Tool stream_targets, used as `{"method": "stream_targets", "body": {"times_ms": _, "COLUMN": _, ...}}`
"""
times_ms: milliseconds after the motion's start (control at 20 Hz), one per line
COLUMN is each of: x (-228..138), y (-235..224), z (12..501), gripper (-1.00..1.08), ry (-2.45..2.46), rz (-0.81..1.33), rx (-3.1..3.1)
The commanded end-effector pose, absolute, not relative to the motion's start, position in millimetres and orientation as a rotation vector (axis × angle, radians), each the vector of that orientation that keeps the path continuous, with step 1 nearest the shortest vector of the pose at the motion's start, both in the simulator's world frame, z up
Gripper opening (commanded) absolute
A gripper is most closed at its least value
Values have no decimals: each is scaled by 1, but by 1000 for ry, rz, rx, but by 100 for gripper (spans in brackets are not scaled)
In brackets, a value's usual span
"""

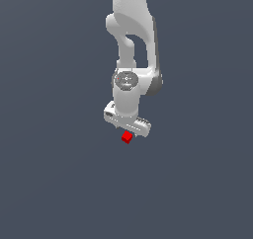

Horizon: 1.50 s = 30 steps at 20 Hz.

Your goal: Stack the red cube on top of the green cube.

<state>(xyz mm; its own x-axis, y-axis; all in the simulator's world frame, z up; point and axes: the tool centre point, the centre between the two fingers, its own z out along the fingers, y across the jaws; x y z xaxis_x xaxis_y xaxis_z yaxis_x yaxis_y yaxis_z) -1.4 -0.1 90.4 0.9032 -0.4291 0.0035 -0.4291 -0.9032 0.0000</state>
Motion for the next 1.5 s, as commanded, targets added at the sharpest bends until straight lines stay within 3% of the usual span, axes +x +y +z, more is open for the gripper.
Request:
{"method": "stream_targets", "body": {"times_ms": 0, "x": -2, "y": 1, "z": 83, "gripper": 100, "ry": -760, "rz": 4, "rx": 3047}}
{"method": "stream_targets", "body": {"times_ms": 700, "x": -3, "y": 3, "z": 67, "gripper": 100, "ry": -866, "rz": 0, "rx": 3019}}
{"method": "stream_targets", "body": {"times_ms": 1450, "x": -3, "y": 3, "z": 20, "gripper": 100, "ry": -873, "rz": 0, "rx": 3018}}
